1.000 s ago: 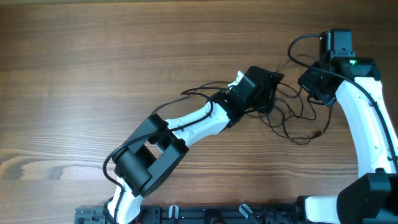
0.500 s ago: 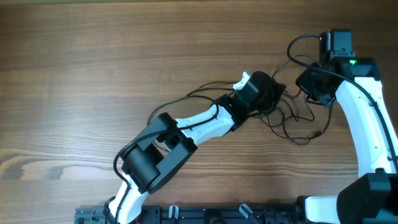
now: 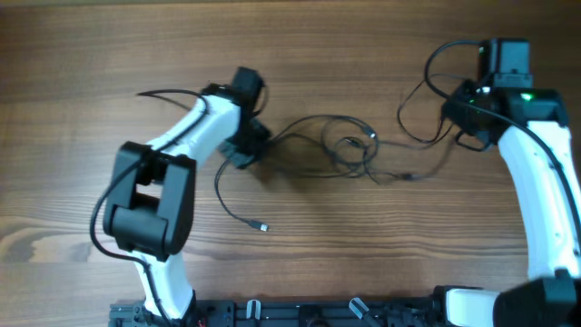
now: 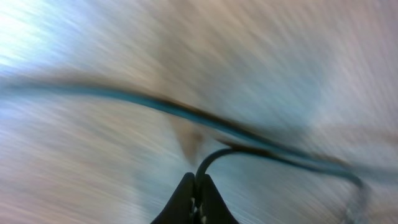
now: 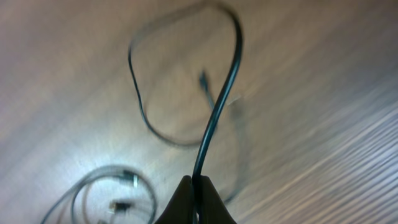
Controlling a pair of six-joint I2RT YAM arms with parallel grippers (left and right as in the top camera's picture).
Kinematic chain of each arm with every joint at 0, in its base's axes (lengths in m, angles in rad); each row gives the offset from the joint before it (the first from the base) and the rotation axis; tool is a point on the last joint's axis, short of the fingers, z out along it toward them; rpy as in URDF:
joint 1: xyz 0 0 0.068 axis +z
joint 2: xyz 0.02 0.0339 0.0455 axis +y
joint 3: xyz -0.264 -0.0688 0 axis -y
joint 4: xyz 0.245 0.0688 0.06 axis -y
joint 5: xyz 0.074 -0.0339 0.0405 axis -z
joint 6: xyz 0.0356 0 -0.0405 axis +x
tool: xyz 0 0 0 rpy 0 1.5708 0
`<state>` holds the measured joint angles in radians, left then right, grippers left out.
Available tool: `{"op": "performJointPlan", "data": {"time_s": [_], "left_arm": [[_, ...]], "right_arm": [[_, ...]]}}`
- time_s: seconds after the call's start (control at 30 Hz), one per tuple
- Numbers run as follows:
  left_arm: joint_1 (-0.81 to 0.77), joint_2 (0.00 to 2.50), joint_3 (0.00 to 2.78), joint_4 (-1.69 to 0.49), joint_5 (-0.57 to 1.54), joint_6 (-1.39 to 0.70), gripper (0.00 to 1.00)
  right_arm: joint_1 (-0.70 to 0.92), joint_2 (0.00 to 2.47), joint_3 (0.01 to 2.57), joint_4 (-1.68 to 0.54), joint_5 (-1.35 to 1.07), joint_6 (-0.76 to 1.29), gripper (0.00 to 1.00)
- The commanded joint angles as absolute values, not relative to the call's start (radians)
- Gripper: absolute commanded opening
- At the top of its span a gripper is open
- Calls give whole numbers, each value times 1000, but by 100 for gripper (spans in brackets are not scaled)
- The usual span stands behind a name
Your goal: Untangle cables
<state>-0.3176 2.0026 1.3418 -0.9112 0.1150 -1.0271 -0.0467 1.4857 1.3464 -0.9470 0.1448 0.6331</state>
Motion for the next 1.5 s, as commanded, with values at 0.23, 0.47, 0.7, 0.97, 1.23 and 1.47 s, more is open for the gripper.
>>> {"op": "performJointPlan", "data": {"time_s": [0.23,0.47,0.7,0.97,1.23,1.47], "left_arm": [[-99,1984,1339,-1008,-185,-971,4],[-88,1984,1339,-1007,-199,-972,4],[-88,1984,1339,-1007,-199,-972,4],[-88,1984,1339,-1008,-168,-972,4],[-123,1984,1339,-998,-166,-972,4],[-174,1984,1339,-980,-166,-972,4]], "right_arm": [[-298,1370,1688,-852,371,496,5],[-525,1386,1716,-641,366,303,4],[-593,1516,1715,-548,367,167,5],[-692,1700,1715,-599,500,143,4],[-879,1798,1672,-701,319,191,4],[-909,1932,1596,-702,178,191,31]]}}
